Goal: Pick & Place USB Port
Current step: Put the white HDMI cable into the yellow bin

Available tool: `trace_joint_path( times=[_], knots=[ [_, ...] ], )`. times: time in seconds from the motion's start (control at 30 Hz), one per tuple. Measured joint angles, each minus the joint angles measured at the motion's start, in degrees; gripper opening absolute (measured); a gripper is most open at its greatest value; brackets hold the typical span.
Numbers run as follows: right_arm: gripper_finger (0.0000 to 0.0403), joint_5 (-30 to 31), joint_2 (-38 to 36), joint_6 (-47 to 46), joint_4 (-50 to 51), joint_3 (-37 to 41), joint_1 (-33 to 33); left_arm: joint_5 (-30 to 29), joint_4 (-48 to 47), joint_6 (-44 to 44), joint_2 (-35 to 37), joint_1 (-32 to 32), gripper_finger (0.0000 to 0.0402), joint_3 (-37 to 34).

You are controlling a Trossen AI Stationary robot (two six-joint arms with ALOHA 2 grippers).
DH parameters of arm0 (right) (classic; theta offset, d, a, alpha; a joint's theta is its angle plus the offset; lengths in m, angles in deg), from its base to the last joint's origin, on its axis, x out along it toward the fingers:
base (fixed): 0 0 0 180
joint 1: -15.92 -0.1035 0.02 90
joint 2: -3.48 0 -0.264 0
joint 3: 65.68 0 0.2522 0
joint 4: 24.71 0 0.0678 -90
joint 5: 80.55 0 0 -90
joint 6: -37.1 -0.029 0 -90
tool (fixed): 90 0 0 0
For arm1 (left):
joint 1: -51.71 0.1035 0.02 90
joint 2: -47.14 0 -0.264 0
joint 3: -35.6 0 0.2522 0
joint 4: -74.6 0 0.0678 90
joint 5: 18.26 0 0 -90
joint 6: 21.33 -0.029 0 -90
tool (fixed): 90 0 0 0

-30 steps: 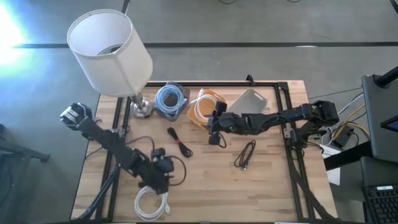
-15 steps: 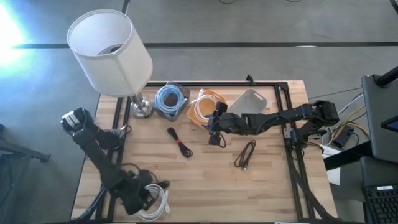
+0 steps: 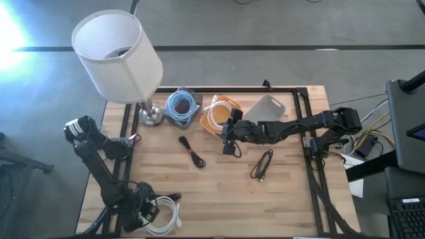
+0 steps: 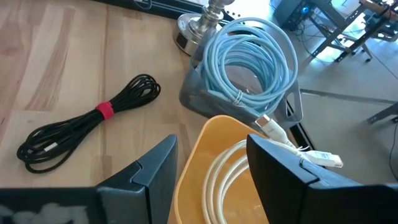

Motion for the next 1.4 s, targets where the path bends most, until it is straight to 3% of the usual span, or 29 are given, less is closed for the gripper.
trace_joint_path(
  times=[0.13,0.43,0.6,0.83,1.1,1.4],
  knots=[
    [0.0187,-0.02,0.00,0.00,-0.02,0.00,0.00,0.50,0.95,-0.14,0.00,-0.14,0.0156,-2.74],
    [0.0187,-0.02,0.00,0.00,0.00,0.00,0.00,-2.45,14.51,-3.03,0.28,-0.21,0.0156,-10.04],
    [0.0187,-0.02,0.00,-0.35,0.00,0.00,0.00,-2.75,15.50,-3.68,0.25,-0.18,0.0155,-11.43],
    [0.0187,-0.04,0.00,-0.92,-0.01,0.02,0.00,-4.37,16.10,-4.40,0.15,-0.07,0.0108,-11.58],
    [0.0187,-0.04,0.00,-0.92,-0.02,0.02,0.00,-20.40,16.33,-13.13,-0.17,0.18,0.0021,-12.02],
    [0.0187,-0.55,0.00,-1.05,-0.08,0.02,0.04,-30.31,16.59,-22.22,-0.17,4.06,0.0024,-11.19]
  ],
)
